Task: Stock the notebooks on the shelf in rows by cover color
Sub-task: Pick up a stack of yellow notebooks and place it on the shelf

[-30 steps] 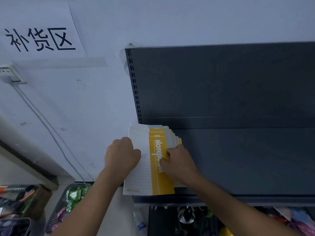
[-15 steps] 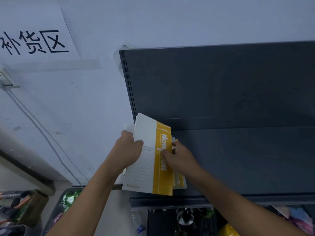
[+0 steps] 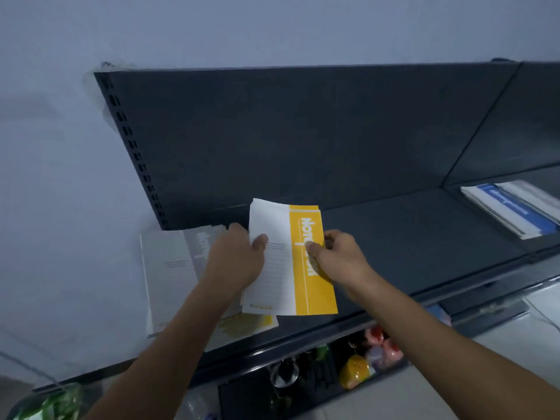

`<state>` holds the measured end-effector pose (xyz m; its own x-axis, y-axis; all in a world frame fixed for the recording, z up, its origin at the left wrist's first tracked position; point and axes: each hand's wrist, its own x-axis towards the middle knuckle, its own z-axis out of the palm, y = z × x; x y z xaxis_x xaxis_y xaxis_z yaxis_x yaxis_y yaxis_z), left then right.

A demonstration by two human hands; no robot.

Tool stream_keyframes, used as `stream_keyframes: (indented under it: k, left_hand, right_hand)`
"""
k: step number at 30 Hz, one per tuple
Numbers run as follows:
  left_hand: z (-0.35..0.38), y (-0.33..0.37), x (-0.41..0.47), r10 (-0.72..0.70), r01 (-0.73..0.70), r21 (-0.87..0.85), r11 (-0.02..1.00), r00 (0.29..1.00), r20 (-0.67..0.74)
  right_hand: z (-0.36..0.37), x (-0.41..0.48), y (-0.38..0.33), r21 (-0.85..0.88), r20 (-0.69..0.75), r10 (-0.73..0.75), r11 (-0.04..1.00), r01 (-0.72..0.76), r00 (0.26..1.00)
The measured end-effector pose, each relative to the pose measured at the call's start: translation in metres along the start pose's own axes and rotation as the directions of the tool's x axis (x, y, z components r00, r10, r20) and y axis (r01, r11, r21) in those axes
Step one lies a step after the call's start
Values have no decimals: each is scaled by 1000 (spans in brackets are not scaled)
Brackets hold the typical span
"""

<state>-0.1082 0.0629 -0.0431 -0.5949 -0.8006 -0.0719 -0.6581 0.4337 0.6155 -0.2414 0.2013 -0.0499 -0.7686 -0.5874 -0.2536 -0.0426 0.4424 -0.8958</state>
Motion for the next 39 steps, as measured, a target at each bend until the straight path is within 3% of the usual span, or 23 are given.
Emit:
stream_keyframes:
  k: [3,5,8,13,24,31,39]
  left_hand:
    - [17,31,-5,143,-141,202,969,990,4]
    - [31,54,-7,224,-221,265,939,974,21]
    - [56,93,-9,309,-314,240,919,949,59]
    - [110,165,-13,386,-403,211,890,915,120]
    - [234,313,-28,451,-474,237,848,880,146]
    - [282,371,-17,464,-499,240,833,865,190]
    - [340,451,14,602,-657,176,733,747,281]
  right_hand:
    - [-29,-1,11,-56,-96,-12,998,7,995]
    - [-52,-4,18,-203,-157,-41,979,8,987]
    - [-90,-5,30,-408,-257,-87,913,-27,962]
    - [-170,-1,61,-517,-346,-132,853,-71,929]
    - [-333,31,136,-607,-408,-196,788,-105,892]
    - [-397,49,153,-576,-423,-125,801,-160,897]
    - [-471,67,169,-457,-573,-26,840,-293,819]
